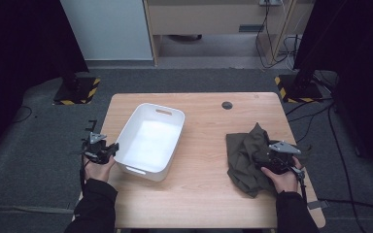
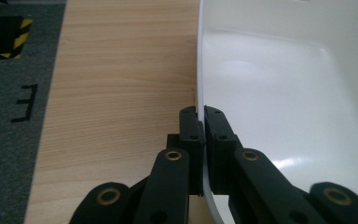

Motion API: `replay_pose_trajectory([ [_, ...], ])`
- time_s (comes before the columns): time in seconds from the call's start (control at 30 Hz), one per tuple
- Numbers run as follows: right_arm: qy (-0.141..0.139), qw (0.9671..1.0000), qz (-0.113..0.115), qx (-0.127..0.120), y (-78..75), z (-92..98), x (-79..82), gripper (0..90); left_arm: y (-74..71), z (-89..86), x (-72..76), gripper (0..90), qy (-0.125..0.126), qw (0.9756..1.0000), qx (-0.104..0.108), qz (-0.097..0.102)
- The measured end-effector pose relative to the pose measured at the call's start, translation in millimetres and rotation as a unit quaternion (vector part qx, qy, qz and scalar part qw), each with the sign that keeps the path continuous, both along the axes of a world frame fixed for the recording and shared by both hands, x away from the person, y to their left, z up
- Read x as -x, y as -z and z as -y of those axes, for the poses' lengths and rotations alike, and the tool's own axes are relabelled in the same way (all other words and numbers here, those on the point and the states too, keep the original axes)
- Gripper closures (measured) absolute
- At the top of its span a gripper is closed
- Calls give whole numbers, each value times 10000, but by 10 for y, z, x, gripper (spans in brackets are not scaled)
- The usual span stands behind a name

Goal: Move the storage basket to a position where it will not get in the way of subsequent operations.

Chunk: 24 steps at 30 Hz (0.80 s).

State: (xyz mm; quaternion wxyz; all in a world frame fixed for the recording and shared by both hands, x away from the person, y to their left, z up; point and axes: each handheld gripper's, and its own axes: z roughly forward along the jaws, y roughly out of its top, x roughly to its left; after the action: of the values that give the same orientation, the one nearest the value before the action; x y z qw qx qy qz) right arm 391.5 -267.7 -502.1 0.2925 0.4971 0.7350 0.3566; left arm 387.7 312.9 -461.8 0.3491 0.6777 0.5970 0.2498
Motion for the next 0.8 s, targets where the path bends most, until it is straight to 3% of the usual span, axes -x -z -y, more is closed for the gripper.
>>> replay_pose_trajectory([
  [0.27,5,10000,-4,13,1,-3,-2,104,20,-208,27,871,-494,9987,93,2],
  [0.8,-3,10000,-1,24,2,-4,-5,104,34,-462,-4,868,-848,9963,127,1],
])
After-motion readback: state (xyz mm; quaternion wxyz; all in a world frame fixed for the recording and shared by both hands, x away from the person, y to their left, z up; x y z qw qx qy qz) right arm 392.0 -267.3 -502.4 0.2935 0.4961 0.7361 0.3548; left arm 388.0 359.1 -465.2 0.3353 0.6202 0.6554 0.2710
